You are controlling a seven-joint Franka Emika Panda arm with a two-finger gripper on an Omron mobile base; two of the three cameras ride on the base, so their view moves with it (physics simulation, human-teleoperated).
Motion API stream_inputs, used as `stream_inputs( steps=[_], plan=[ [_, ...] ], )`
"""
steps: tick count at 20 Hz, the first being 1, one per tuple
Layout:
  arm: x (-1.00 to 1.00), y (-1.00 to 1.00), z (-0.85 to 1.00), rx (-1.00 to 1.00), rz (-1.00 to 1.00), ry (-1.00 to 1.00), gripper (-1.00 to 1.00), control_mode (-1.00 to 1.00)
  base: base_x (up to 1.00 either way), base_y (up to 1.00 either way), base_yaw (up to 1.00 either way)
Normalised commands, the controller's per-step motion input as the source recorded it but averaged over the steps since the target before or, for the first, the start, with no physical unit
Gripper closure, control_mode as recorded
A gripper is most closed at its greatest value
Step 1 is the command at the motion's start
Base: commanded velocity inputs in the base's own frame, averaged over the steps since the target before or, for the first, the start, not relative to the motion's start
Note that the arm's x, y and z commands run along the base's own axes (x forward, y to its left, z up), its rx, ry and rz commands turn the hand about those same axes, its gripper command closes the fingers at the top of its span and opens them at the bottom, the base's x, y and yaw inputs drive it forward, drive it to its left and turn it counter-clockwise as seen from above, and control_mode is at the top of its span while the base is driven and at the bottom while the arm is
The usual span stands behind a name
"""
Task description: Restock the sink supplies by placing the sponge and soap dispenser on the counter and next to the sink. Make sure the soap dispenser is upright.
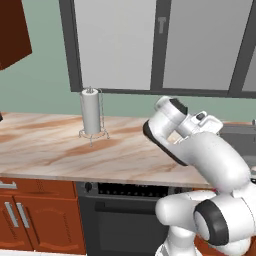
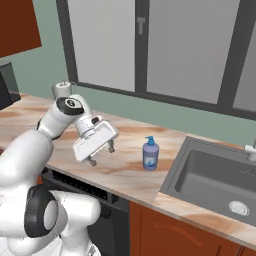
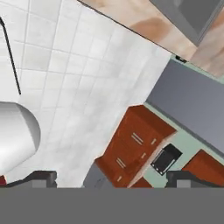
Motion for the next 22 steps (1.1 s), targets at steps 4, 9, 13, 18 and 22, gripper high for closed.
stream_inputs(
  steps=[4,9,13,18,22],
  plan=[
    [-0.64,0.62,0.00,0.18,0.01,-0.36,-1.00,-1.00,0.00,0.00,0.00],
    [-0.32,0.59,0.00,0.27,0.04,-0.27,-1.00,-1.00,0.00,0.00,0.00],
    [-0.35,0.20,-0.08,0.37,0.08,-0.22,-1.00,-1.00,0.00,0.00,0.00],
    [-0.15,0.24,-0.22,0.29,0.05,-0.09,-1.00,-1.00,0.00,0.00,0.00],
    [0.00,0.01,-0.23,0.05,0.00,0.03,-1.00,-1.00,0.00,0.00,0.00]
  ],
)
